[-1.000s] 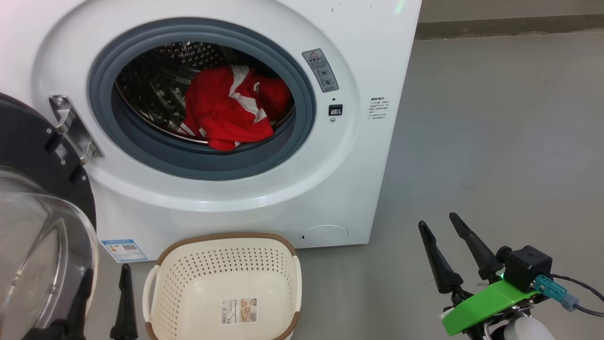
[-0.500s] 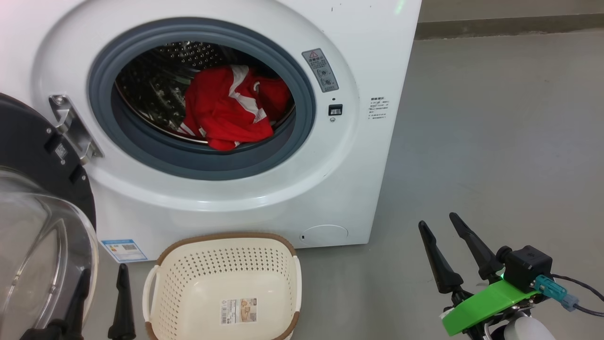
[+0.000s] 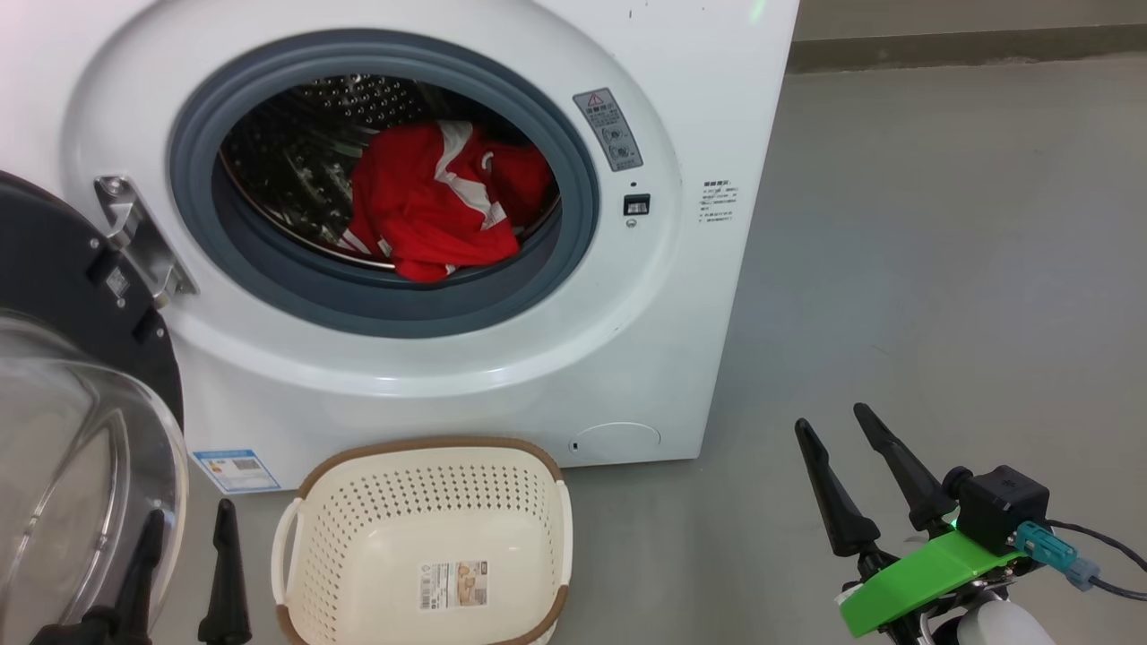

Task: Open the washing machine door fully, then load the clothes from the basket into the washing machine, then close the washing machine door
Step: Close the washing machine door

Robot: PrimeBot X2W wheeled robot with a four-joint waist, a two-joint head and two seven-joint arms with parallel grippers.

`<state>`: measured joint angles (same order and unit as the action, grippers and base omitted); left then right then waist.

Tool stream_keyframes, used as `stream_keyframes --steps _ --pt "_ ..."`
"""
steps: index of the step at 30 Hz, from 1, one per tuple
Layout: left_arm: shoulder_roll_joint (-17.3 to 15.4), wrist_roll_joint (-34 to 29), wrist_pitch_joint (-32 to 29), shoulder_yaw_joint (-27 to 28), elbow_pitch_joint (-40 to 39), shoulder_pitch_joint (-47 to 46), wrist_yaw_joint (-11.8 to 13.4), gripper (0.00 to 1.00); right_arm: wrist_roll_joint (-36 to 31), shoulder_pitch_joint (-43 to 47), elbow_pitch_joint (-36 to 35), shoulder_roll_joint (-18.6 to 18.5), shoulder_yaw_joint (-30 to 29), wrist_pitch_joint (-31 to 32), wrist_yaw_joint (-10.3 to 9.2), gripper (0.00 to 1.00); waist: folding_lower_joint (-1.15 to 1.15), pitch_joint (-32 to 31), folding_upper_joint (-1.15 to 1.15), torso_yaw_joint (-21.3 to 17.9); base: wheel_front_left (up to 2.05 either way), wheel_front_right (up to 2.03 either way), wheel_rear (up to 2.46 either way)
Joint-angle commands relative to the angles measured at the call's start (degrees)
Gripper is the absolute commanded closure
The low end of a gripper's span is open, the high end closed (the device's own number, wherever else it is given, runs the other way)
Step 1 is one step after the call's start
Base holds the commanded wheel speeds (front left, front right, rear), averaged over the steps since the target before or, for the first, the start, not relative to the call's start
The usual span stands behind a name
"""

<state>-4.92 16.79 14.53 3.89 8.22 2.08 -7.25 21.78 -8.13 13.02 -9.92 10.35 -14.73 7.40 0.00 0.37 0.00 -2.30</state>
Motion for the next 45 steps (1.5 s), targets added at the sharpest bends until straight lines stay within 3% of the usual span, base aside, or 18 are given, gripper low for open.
stream_keyframes --steps 1,20,45 --pt "-0.6 -0.23 0.47 2.23 -1.78 -1.42 -0.01 0.0 0.06 -0.3 -1.34 -0.29 1.01 -0.27 0.09 0.0 0.0 0.04 0.0 -0.01 -1.02 1.02 0.0" --pt "-0.57 -0.34 0.47 2.17 -2.22 -1.35 -0.11 0.0 0.12 -0.22 -1.38 -0.3 0.85 -0.27 0.09 0.0 0.0 0.03 0.0 0.12 -1.54 1.54 0.0" --pt "-0.42 -0.89 0.47 2.15 -1.44 -1.52 -0.16 0.0 0.21 -0.28 -1.08 -0.68 1.1 -0.27 0.09 0.0 0.0 -0.42 0.0 0.39 -0.08 0.08 0.0"
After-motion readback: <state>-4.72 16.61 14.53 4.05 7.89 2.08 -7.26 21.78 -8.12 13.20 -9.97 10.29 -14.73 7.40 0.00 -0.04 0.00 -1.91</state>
